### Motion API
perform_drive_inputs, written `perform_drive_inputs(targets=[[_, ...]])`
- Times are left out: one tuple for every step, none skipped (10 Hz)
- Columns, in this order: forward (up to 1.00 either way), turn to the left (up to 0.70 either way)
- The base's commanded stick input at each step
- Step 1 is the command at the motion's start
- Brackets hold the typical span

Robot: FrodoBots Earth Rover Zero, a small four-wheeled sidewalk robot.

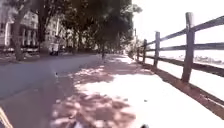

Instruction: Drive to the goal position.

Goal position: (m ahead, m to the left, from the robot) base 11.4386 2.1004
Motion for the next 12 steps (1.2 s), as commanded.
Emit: perform_drive_inputs(targets=[[1.00,-0.40],[1.00,-0.29],[1.00,0.00],[1.00,0.00],[1.00,0.00],[1.00,0.00],[1.00,0.00],[1.00,0.00],[1.00,0.00],[1.00,0.00],[1.00,0.00],[1.00,0.00]])
